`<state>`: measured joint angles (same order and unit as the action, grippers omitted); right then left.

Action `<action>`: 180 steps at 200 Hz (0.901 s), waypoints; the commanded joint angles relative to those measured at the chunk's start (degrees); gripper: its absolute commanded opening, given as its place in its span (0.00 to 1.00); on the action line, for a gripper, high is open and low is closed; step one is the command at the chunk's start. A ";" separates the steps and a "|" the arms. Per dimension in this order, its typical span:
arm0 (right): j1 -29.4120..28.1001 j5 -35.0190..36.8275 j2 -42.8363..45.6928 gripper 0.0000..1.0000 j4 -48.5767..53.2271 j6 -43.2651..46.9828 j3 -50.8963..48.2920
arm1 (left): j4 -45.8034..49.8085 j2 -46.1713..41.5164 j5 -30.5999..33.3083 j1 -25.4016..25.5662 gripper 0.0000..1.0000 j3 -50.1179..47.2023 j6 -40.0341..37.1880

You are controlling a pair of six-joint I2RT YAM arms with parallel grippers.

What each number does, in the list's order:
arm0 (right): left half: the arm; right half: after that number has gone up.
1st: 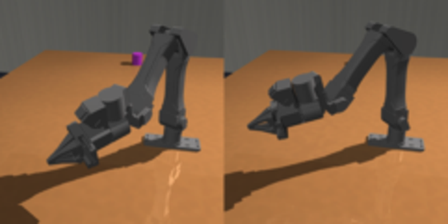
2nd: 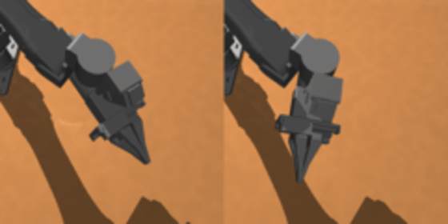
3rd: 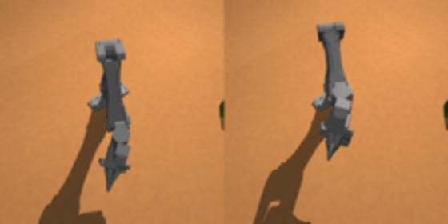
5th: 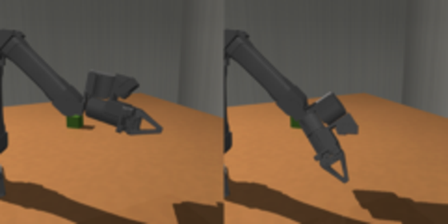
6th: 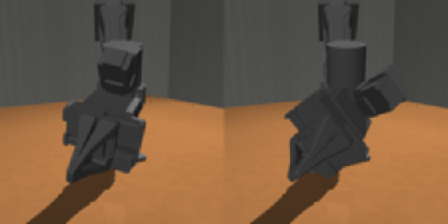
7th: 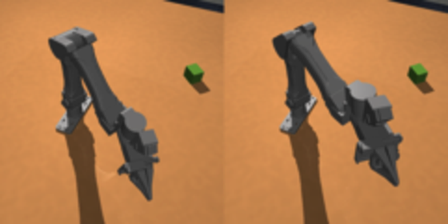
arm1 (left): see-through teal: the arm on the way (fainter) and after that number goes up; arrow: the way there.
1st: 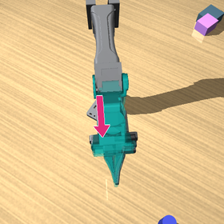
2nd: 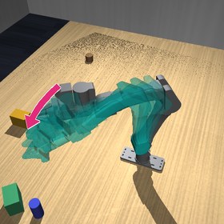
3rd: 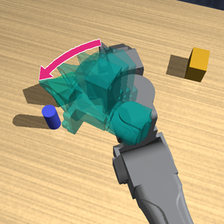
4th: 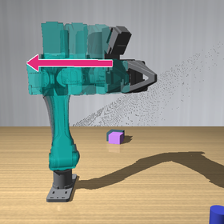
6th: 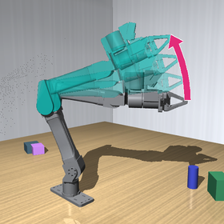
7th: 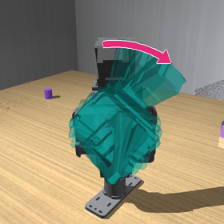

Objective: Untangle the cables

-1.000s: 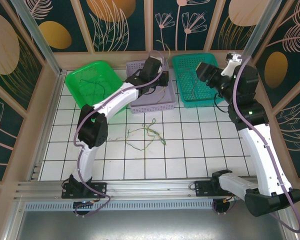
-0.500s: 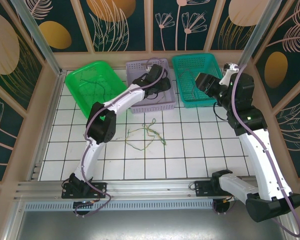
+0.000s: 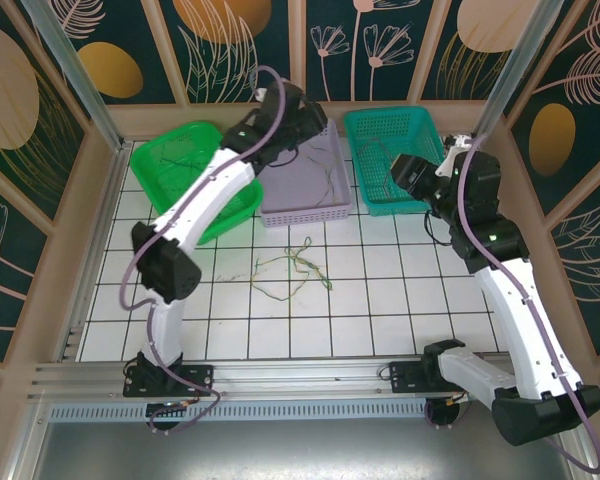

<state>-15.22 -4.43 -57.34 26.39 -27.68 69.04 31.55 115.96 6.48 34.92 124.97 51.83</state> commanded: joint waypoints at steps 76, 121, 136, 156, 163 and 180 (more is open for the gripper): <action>-27.60 2.02 0.53 0.55 0.15 -14.92 -25.74 | -0.17 -35.77 -10.15 1.19 0.50 -66.25 9.17; -34.17 1.83 -11.09 0.62 -7.59 -14.50 -29.17 | -6.23 -37.07 -12.80 1.56 0.56 -79.32 4.02; -34.32 2.19 -13.89 0.63 -9.11 -12.54 -29.20 | -8.18 -37.04 -13.46 1.73 0.57 -81.11 2.59; -34.76 4.42 -18.83 0.63 -9.67 -8.91 -27.72 | -10.08 -36.72 -12.90 1.74 0.57 -83.27 1.88; -35.01 5.01 -20.71 0.63 -9.86 -7.64 -27.16 | -11.57 -36.56 -13.15 1.76 0.57 -83.96 1.69; -35.53 7.18 -24.75 0.63 -10.74 -4.32 -25.58 | -15.09 -35.74 -13.70 1.82 0.57 -84.66 1.71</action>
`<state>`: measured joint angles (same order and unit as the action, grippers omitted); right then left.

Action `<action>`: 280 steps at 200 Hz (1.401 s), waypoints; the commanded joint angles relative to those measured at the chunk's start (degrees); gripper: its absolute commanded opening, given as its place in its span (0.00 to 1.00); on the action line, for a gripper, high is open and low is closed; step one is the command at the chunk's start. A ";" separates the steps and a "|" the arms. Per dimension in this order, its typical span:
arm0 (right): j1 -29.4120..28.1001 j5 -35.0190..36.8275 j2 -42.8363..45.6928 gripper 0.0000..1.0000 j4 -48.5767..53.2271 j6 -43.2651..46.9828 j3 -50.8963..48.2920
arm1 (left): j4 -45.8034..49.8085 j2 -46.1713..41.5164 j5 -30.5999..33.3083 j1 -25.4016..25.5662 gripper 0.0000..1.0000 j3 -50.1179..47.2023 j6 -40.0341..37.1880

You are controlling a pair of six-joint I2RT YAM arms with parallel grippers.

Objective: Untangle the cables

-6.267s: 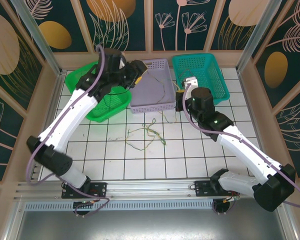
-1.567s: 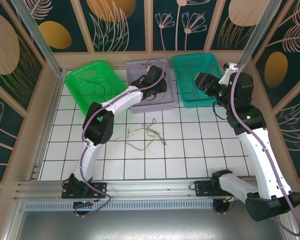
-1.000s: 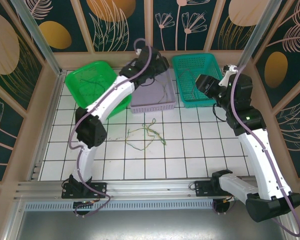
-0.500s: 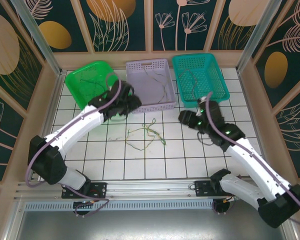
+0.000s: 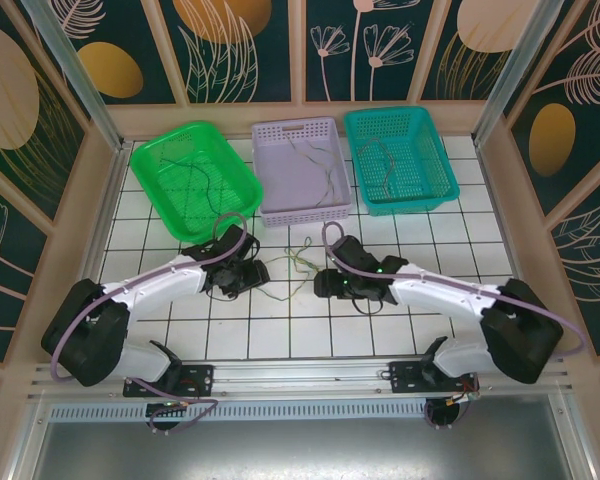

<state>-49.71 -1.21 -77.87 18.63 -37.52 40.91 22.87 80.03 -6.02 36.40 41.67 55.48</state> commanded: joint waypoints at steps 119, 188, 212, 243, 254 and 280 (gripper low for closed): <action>0.95 15.46 -13.02 0.00 7.18 1.73 5.60 | 9.30 -8.35 20.19 0.69 0.00 7.70 -1.60; 14.74 7.21 -0.07 0.00 9.19 0.38 -2.05 | 15.19 -16.89 19.06 0.69 0.00 9.43 -2.46; 18.04 7.12 1.17 0.00 11.46 0.40 -2.35 | 22.54 -17.19 23.67 0.69 0.00 12.10 -2.73; 23.64 6.73 3.80 0.00 12.93 0.38 -2.95 | 32.21 -18.81 34.05 0.69 0.00 16.26 -0.48; 24.82 6.92 4.42 0.00 13.51 0.63 -3.10 | 34.03 -19.53 36.77 0.69 0.00 17.15 0.22; 27.69 6.44 5.77 0.00 13.65 1.40 -4.52 | 36.91 -20.00 40.31 0.69 0.00 18.52 0.77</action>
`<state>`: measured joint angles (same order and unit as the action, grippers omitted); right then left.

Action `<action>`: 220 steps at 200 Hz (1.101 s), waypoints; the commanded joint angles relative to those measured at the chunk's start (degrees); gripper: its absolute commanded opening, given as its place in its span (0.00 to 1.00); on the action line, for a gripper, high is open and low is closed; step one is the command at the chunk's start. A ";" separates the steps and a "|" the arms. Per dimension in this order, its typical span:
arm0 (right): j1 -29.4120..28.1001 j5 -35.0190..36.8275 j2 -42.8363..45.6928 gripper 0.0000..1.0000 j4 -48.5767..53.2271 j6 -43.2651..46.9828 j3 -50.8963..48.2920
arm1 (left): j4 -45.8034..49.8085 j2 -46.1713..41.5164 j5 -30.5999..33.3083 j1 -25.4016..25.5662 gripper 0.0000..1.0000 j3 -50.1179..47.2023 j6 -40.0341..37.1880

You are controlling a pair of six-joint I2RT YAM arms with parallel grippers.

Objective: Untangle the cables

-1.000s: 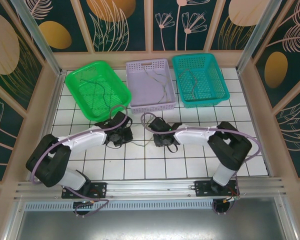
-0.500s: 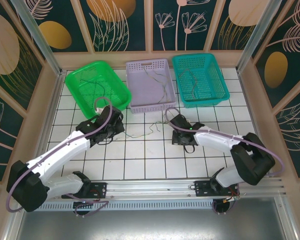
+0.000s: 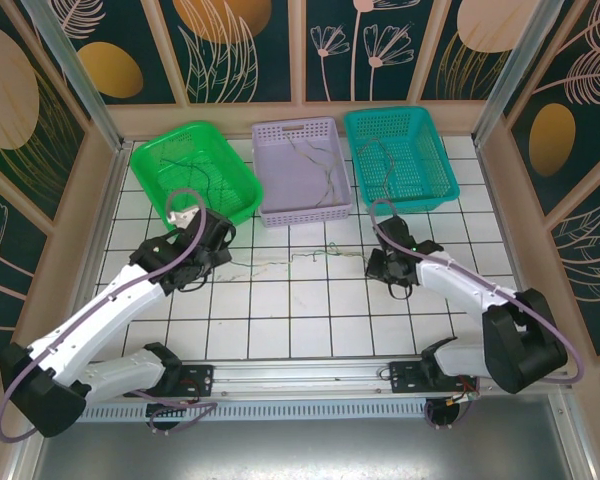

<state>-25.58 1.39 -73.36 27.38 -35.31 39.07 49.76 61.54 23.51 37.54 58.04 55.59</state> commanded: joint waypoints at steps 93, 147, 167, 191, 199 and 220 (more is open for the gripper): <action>7.94 2.83 3.73 0.00 5.48 -1.86 -2.50 | 16.16 -3.52 19.85 -3.21 0.00 5.58 -2.16; 0.48 -10.79 4.10 0.00 -5.27 1.47 -1.76 | -18.60 -4.20 -18.39 -2.46 0.00 -8.72 -4.79; -5.40 -16.27 7.23 0.00 -11.46 1.85 -3.64 | -28.58 -2.49 -23.10 1.59 0.00 -13.36 1.69; -10.66 -22.06 10.47 0.00 -18.31 0.51 -5.93 | -39.18 1.12 -25.52 6.01 0.00 -15.56 6.36; -11.72 -23.28 11.30 0.00 -19.83 0.25 -6.40 | -39.90 2.68 -25.46 7.00 0.00 -15.19 6.59; -11.95 -24.26 11.59 0.00 -19.68 -0.36 -5.94 | -39.65 5.76 -24.44 8.72 0.00 -14.11 5.85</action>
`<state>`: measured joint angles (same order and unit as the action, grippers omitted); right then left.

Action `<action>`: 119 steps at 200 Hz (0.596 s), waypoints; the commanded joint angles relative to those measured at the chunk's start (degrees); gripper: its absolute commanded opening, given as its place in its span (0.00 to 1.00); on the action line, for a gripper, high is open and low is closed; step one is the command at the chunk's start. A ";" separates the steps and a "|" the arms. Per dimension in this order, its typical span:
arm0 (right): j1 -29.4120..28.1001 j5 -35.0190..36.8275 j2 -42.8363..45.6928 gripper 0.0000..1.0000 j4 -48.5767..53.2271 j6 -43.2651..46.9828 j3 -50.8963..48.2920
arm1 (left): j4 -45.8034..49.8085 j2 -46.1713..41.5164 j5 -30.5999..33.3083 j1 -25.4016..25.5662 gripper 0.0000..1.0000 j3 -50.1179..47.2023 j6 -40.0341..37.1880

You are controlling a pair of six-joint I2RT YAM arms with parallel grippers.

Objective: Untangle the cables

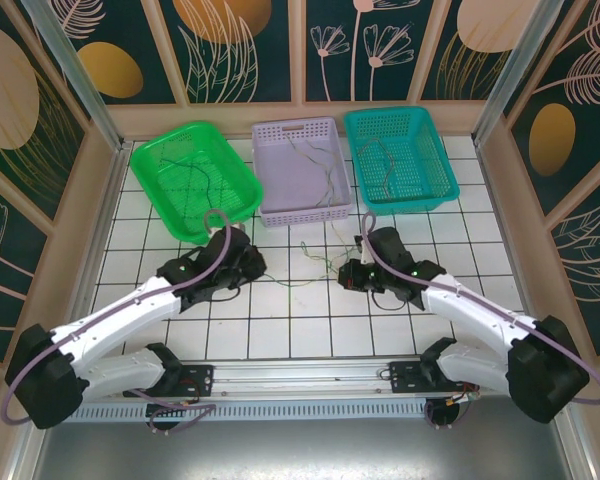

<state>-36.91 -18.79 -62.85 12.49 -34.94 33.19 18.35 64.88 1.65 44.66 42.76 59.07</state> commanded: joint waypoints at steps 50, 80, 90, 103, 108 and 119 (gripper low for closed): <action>1.48 1.86 3.35 0.00 2.75 -0.55 0.63 | -2.44 1.41 4.53 1.64 0.00 1.99 3.46; 4.44 1.67 5.46 0.00 3.34 -1.86 -0.71 | -0.84 0.66 6.48 1.64 0.00 1.75 4.92; 5.23 2.96 5.38 0.00 4.85 -2.08 -0.85 | 0.45 -0.06 8.28 1.60 0.00 1.97 5.46; 5.26 3.93 4.40 0.01 6.73 -1.20 -0.92 | 1.64 -0.84 9.94 1.58 0.00 2.28 5.51; 6.01 4.01 4.06 0.05 6.96 -0.93 -1.01 | 1.77 -0.98 10.28 1.58 0.00 2.30 5.29; 6.92 3.76 3.61 0.16 7.18 -0.83 -1.15 | 0.46 -0.99 9.32 1.65 0.00 2.25 3.93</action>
<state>-31.42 -16.32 -58.57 16.45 -36.01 32.97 18.11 65.19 8.51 45.89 43.13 63.33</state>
